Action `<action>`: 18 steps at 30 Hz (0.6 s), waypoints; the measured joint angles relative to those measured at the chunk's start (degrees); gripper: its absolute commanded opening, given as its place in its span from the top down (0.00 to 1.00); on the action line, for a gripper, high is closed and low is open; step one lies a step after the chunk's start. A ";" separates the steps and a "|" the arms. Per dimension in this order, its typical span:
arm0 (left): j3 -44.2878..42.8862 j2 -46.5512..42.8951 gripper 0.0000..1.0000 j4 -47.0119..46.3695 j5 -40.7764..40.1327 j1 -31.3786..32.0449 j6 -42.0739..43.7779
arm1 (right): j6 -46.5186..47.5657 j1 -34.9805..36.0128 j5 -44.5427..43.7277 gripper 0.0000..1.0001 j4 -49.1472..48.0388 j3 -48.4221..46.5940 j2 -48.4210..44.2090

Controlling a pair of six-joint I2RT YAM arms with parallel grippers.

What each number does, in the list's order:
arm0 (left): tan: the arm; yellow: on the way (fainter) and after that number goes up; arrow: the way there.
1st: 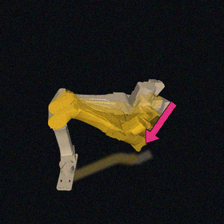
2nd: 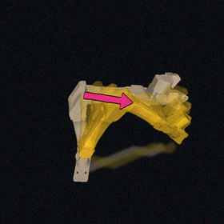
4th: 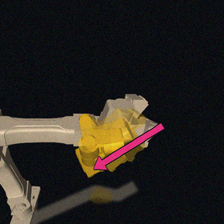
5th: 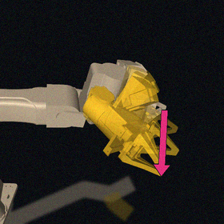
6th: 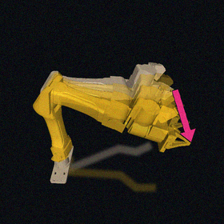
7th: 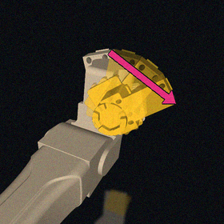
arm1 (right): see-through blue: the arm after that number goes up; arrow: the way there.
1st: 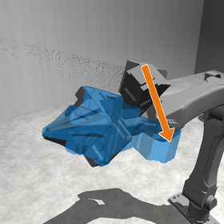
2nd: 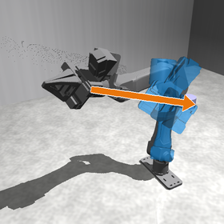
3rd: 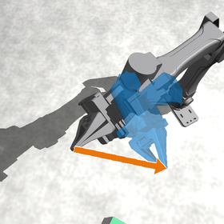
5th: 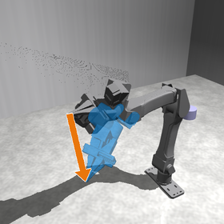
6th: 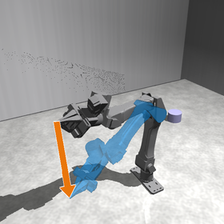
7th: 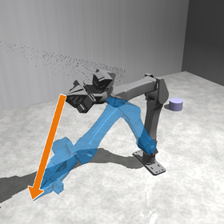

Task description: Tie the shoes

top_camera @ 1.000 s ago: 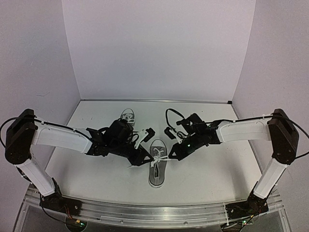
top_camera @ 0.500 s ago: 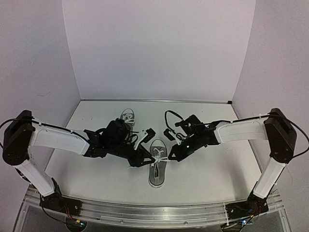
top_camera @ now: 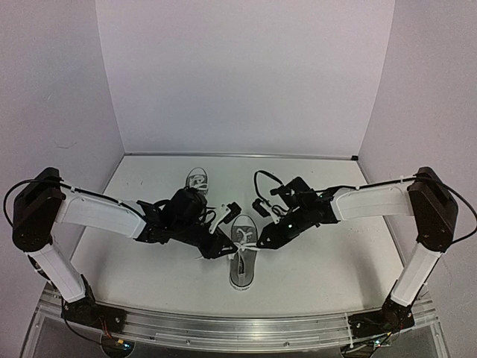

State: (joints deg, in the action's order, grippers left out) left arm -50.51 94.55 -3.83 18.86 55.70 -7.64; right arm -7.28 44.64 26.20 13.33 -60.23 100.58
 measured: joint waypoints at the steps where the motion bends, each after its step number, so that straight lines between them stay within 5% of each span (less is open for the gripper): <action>1: -0.03 0.12 0.82 0.19 0.01 0.00 0.08 | 0.12 0.00 0.25 0.69 0.03 0.00 -0.07; 10: -0.06 0.29 0.97 0.84 0.02 0.00 0.21 | 0.84 -0.11 2.01 0.60 -0.06 0.00 -4.68; 18: -0.06 0.29 1.00 0.84 -0.05 0.00 0.13 | 2.22 0.68 5.57 0.64 -0.44 0.00 -5.27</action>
State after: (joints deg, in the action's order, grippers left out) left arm -50.57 94.85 -2.98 18.81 55.70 -7.51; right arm -5.06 45.32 31.77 12.88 -60.23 95.31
